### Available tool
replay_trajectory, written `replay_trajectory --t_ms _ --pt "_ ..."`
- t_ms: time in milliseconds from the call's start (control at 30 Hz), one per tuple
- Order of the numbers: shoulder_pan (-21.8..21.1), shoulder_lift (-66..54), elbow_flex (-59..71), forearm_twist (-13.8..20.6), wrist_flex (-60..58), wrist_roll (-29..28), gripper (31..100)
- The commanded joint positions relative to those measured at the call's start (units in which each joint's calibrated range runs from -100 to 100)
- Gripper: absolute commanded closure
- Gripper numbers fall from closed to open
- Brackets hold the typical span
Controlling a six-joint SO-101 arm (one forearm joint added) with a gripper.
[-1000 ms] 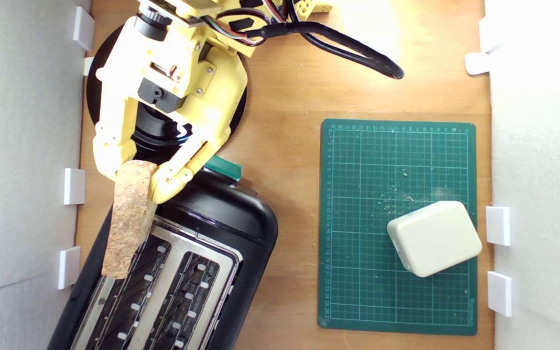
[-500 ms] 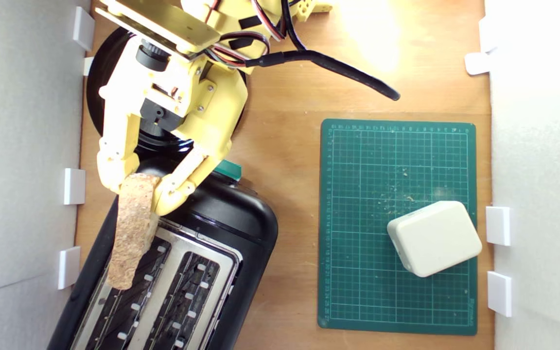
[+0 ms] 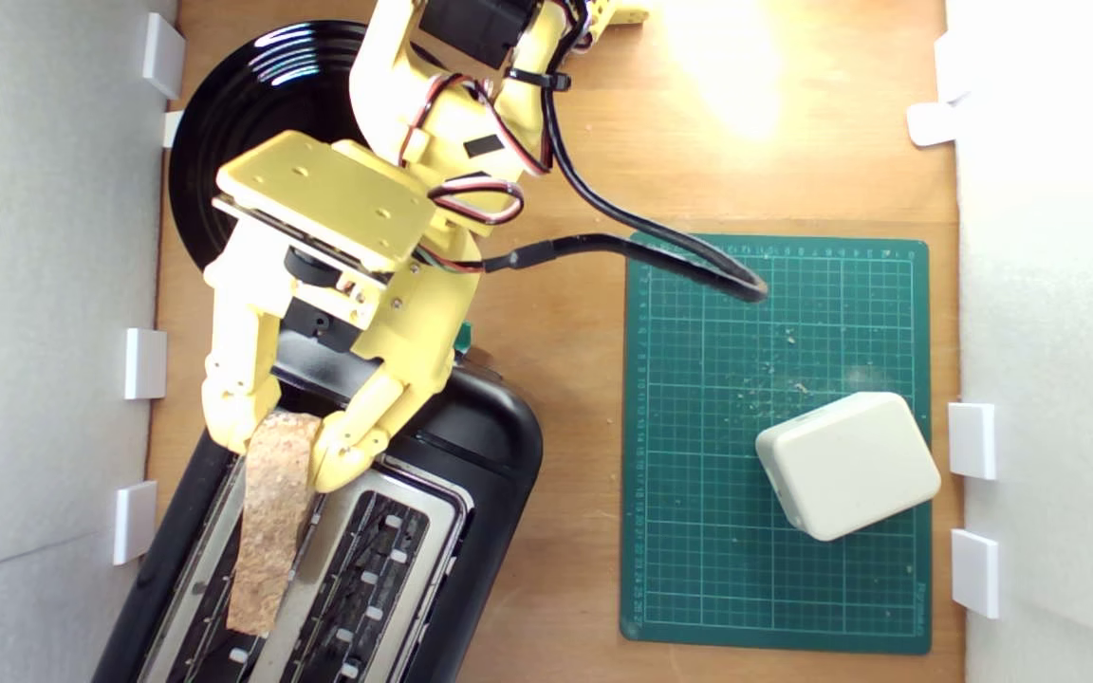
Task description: Pick bread and place in toaster
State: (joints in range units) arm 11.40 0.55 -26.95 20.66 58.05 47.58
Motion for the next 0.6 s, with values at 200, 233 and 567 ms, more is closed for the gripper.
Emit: replay_trajectory --t_ms 200,233,567 --pt "1.3 1.9 -1.2 -3.4 0.5 1.0 70.0" --pt "1.6 2.3 -1.2 -4.4 0.6 1.8 70.0" --pt "7.5 6.4 -1.1 -11.0 0.5 4.5 70.0"
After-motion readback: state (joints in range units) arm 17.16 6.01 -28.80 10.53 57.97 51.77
